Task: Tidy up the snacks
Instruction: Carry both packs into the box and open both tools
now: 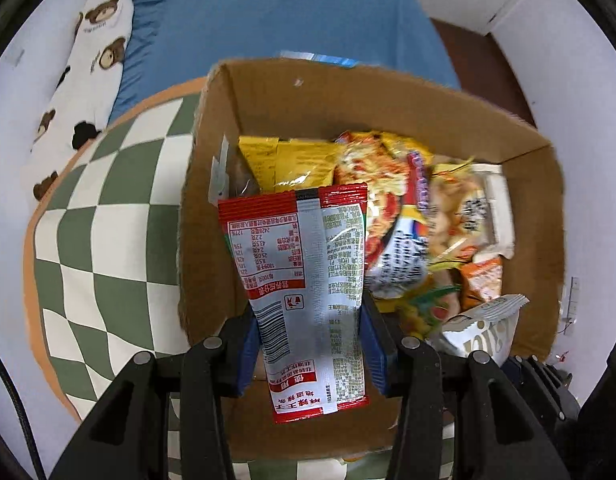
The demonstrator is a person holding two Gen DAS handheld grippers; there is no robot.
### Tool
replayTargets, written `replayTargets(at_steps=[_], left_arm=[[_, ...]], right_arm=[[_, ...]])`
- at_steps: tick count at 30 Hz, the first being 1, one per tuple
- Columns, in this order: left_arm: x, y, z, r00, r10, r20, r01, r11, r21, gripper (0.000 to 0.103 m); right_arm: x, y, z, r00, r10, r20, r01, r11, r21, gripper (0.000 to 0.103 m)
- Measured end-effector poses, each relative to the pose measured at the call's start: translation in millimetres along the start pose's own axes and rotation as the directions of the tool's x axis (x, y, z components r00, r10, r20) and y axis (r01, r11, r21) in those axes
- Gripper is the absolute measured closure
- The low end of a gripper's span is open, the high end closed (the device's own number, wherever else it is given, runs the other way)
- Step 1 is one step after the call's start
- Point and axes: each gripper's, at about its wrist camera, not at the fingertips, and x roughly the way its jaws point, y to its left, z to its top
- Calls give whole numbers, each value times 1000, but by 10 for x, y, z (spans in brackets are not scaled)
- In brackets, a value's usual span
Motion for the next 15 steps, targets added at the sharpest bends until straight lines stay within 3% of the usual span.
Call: replayTargets(at_steps=[4, 5, 6, 7, 9, 15], left_arm=[[186, 63, 5, 998, -2, -59, 1, 1000, -13, 56], [226, 74, -8, 997, -1, -72, -1, 1000, -15, 54], [236, 95, -21, 997, -5, -77, 4, 1000, -14, 51], [267, 104, -33, 997, -9, -80, 8, 1000, -17, 41], [258, 118, -63, 997, -6, -76, 5, 1000, -16, 34], [222, 103, -159, 999, -14, -51, 13, 1000, -8, 34]], right_arm=[[252, -25, 48, 998, 25, -63, -24, 999, 25, 49], [298, -32, 48, 996, 28, -88, -26, 999, 29, 40], [368, -47, 43, 991, 35, -127, -31, 999, 33, 23], [452, -65, 30, 985, 35, -168, -30, 999, 35, 17], [507, -71, 8, 983, 4, -184, -3, 1000, 9, 15], [431, -168, -23, 984, -59, -170, 60, 998, 0, 15]])
